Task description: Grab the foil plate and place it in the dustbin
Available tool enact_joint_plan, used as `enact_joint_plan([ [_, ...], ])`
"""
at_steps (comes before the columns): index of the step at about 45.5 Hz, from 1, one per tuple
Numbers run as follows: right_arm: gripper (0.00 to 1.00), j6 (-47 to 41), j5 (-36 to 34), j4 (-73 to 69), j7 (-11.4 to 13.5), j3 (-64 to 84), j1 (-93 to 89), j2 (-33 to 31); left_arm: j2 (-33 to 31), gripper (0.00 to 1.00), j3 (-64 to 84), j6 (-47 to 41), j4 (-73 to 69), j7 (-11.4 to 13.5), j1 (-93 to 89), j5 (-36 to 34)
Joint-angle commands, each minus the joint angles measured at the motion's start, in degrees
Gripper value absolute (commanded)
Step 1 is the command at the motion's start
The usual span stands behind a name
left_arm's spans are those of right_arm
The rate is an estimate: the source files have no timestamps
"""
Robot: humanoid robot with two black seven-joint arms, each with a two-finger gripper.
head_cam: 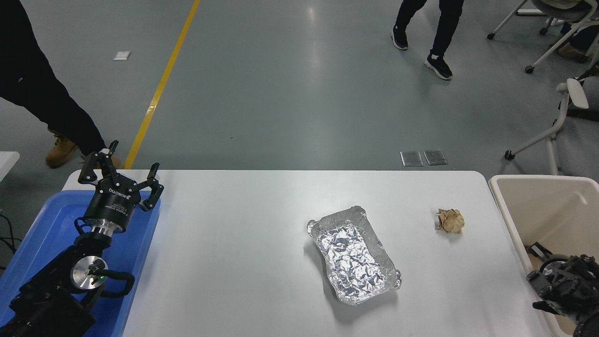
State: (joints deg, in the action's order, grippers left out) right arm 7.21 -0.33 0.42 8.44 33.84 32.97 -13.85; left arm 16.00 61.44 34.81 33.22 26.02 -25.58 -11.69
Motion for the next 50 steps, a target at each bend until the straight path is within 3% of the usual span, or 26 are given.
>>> enact_joint_plan([
  [1, 0.00, 0.0, 0.1, 0.0, 0.0, 0.0, -0.1, -0.1, 0.0, 0.98, 0.0, 0.0, 0.0, 0.0, -0.1, 0.0],
  [50, 0.00, 0.0, 0.1, 0.1, 0.0, 0.0, -0.3, 0.2, 0.0, 0.98, 0.0, 0.0, 0.0, 0.0, 0.0, 0.0],
])
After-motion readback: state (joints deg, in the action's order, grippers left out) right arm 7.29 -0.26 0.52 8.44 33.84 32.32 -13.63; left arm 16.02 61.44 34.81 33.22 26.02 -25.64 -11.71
